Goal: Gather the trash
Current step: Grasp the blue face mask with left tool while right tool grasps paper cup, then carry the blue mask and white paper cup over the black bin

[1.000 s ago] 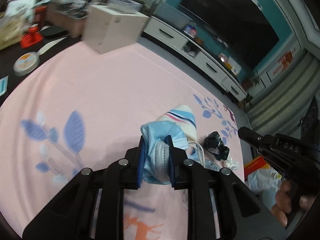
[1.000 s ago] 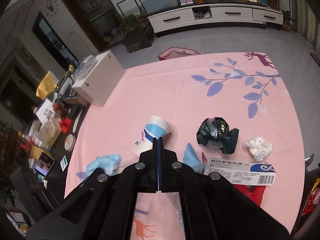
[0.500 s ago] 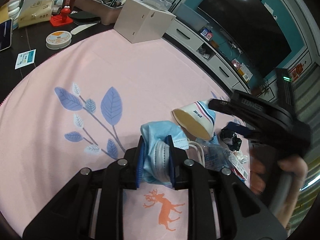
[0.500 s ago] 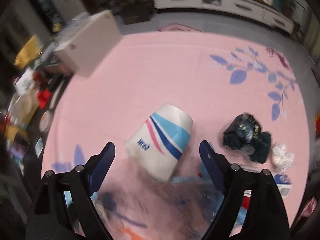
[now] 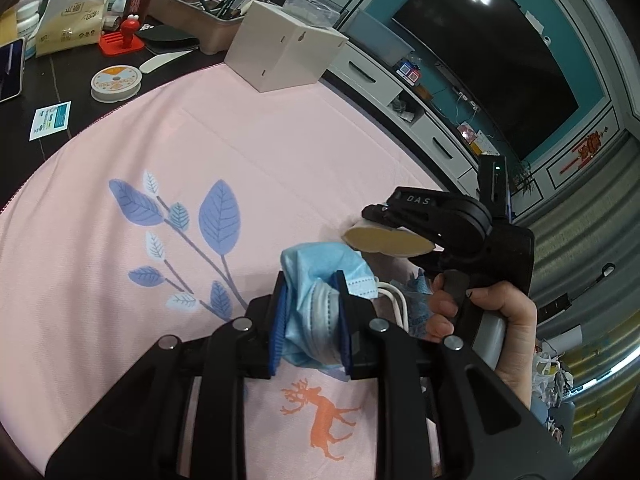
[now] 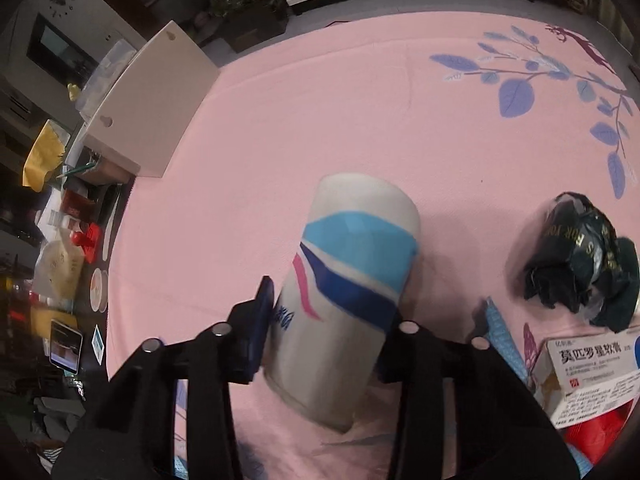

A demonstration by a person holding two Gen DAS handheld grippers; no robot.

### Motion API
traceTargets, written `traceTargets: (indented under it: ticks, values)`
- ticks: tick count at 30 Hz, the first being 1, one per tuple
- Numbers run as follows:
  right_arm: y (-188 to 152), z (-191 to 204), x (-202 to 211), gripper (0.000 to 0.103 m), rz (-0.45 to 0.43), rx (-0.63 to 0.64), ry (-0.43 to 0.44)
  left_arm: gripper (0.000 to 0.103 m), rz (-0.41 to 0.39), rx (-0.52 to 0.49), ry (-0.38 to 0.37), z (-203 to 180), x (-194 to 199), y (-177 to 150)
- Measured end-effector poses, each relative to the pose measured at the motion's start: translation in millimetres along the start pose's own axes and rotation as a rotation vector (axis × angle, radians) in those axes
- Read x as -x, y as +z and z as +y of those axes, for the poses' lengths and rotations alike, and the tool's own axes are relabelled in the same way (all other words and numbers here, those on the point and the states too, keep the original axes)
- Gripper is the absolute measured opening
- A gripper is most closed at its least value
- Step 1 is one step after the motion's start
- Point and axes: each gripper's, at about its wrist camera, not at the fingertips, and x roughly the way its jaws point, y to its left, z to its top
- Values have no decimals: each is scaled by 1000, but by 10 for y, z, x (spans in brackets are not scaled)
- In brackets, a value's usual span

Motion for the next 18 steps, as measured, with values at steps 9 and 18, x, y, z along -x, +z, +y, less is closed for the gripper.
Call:
traceTargets:
  ticks: [9, 18]
  values:
    - [-231, 64, 592, 34, -119, 74, 59, 22, -27, -25, -34, -84, 108, 5]
    - [-866, -387, 1356, 34, -234, 127, 78, 22, -44, -100, -40, -295, 179, -96]
